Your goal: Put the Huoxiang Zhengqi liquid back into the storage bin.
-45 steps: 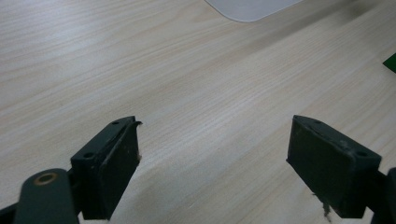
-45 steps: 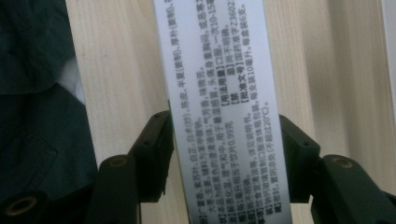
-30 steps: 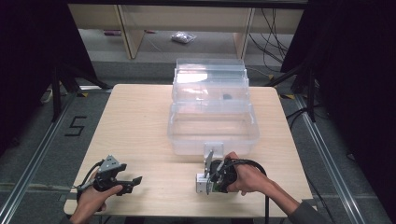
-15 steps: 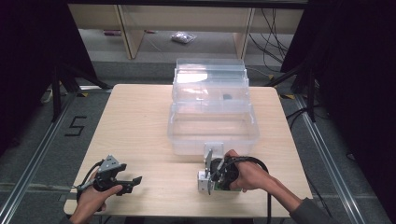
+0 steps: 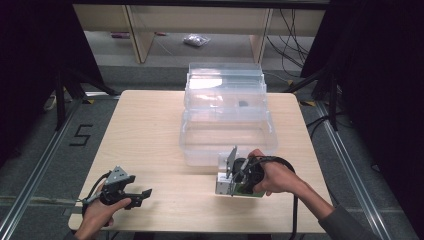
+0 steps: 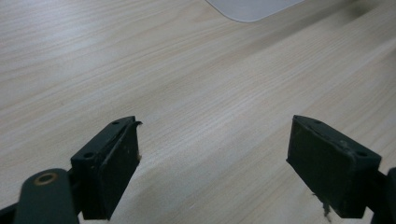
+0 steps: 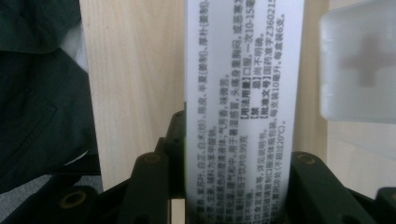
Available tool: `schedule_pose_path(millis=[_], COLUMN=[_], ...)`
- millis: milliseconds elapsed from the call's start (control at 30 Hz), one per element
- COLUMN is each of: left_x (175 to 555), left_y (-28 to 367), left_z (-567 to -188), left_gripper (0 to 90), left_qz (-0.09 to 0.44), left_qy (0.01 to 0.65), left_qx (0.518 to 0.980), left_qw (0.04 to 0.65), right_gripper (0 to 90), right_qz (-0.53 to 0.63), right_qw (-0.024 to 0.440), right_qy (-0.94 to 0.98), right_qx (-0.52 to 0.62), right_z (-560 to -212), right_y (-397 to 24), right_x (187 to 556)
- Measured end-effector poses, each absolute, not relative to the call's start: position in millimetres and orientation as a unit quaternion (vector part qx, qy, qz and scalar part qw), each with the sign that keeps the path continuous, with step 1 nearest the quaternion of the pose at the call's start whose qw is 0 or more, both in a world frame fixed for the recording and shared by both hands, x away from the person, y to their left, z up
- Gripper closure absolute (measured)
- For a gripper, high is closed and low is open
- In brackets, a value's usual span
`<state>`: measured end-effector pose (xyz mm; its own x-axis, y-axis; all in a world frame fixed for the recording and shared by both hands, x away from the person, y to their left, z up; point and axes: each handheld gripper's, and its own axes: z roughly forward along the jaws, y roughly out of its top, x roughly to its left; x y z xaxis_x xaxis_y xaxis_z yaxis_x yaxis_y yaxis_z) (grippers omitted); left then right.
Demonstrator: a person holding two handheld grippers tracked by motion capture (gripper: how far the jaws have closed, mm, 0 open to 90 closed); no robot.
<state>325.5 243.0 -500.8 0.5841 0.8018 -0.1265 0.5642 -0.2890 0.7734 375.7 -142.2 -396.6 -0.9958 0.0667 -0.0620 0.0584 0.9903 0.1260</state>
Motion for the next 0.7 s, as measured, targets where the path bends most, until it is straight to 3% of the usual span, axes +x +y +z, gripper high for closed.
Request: schedule_pose_path(millis=[700], left_x=[326], left_y=[243], left_z=[-502], left_gripper=[16.0], left_qz=[0.145], left_qy=[0.43], left_qx=[0.79], left_qw=[0.413], right_gripper=[65.1], right_qz=[0.071], right_qw=[0.062], right_qy=[0.994], right_qx=[0.048], right_z=[-345], right_y=[-165], right_x=[406])
